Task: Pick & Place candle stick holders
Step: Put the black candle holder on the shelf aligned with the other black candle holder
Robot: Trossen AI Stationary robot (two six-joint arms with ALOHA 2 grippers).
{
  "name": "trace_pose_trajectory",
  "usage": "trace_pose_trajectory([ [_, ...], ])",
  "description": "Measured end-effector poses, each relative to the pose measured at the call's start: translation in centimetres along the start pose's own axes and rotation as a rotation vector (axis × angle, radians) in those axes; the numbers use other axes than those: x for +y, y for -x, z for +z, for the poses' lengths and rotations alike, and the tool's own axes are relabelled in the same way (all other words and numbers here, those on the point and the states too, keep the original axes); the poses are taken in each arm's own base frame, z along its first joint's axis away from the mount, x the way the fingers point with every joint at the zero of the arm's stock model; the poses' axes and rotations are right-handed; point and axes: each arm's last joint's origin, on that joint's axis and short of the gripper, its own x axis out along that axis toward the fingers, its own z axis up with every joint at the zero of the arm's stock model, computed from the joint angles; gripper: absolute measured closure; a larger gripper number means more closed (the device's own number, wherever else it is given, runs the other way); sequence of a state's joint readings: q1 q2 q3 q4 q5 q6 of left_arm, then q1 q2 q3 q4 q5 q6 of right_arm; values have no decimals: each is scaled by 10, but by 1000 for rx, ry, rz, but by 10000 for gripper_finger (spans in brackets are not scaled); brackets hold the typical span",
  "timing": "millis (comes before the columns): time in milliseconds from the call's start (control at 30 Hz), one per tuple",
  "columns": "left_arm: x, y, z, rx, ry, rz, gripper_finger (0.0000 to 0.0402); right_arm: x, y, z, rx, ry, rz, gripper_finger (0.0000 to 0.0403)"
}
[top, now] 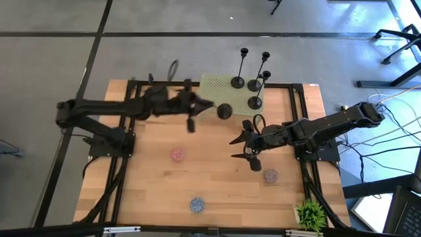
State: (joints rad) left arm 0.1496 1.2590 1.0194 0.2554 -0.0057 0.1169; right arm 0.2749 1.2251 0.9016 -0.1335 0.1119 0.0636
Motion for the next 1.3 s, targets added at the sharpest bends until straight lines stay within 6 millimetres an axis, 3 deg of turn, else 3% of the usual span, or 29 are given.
trace_pose_trajectory([
  [233, 56, -63, -17, 99, 76, 17, 385, 0, 1, -9, 91, -47, -7, 167],
  [467, 94, -103, -42, 153, 120, -52, 385, -3, 16, -16, 184, -110, -41, 167],
  [700, 121, -110, -64, 237, 188, -3, 384, -7, 49, -17, 269, -231, -74, 167],
  [833, 127, -109, -67, 249, 201, 6, 381, -8, 49, -19, 270, -228, -108, 167],
  [1300, 111, -113, -66, 262, 85, -53, 378, -8, 46, -17, 246, -227, -103, 167],
])
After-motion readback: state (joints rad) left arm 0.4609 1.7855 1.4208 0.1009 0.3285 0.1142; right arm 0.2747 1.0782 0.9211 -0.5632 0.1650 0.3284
